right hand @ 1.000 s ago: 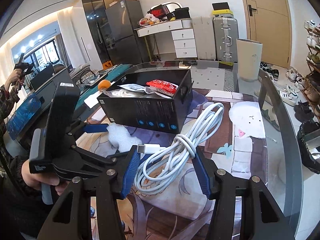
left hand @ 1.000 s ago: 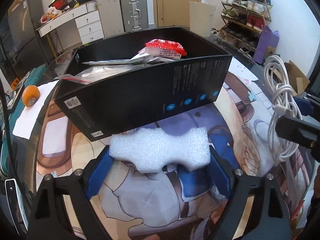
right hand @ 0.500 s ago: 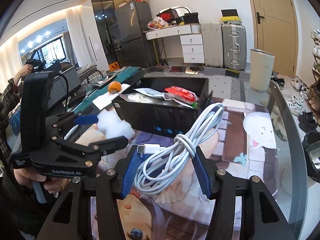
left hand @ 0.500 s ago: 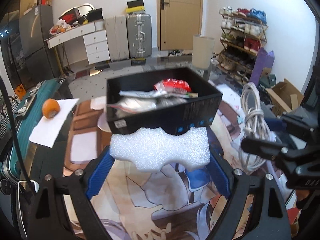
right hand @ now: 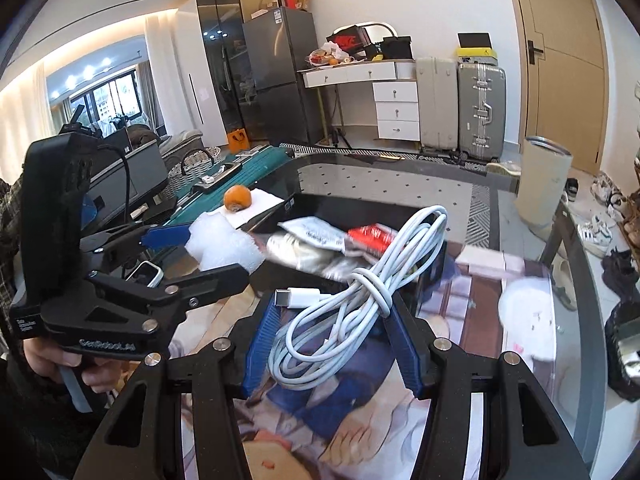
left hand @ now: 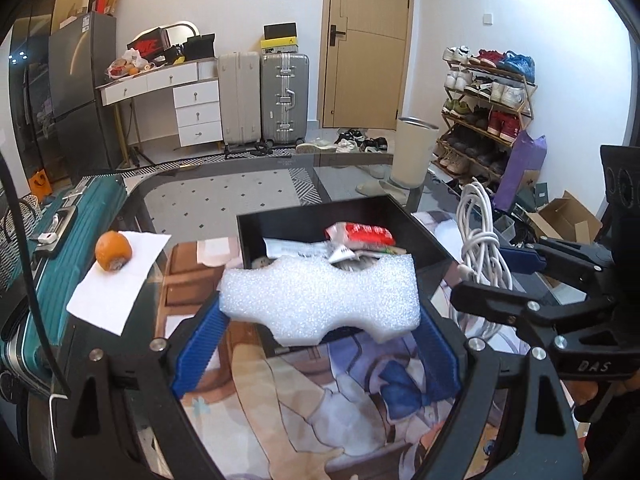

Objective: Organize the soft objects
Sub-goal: 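Carry the foam piece and cable coil over the black box with both tools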

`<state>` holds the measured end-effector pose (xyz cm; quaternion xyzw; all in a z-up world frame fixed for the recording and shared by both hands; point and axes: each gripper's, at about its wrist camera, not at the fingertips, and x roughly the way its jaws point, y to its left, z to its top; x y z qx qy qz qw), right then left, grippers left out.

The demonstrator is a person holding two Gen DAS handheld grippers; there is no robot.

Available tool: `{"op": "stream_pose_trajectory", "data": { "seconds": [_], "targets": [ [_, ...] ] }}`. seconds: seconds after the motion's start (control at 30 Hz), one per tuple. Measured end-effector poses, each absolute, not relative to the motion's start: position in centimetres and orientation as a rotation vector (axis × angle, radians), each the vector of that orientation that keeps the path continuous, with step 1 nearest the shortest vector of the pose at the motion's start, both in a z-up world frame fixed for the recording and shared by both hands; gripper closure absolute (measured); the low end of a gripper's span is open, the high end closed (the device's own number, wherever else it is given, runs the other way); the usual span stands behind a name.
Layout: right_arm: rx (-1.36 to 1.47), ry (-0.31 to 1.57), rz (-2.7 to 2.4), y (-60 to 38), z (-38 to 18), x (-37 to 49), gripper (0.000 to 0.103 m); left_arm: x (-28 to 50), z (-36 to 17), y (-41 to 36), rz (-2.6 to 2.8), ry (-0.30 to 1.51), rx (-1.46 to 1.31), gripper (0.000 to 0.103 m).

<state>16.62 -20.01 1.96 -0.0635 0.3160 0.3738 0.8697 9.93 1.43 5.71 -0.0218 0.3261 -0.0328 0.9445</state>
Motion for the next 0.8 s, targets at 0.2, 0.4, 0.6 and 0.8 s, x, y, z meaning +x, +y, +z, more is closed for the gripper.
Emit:
{"op": "stream_pose_trajectory", "data": {
  "seconds": [0.2,0.4,0.6,0.8],
  "targets": [
    [-0.142,0.635,0.778,-18.7,3.0,18.8,0.049,11.3,6.0,2.5,-0.047,0.66,-0.056,0.014],
    [-0.155,0.629,0.749,-17.3,2.9,21.2,0.049,12.8,6.2,3.3,-0.037,0.656,-0.066,0.014],
    [-0.187,0.65,0.761,-15.5,1.9,23.1,0.049,13.9,5.8,4.0,-0.027,0.665,-0.076,0.014],
    [-0.213,0.659,0.738,-14.1,1.0,25.0,0.049,14.7,5.1,4.7,-0.02,0.677,-0.088,0.014]
  ]
}}
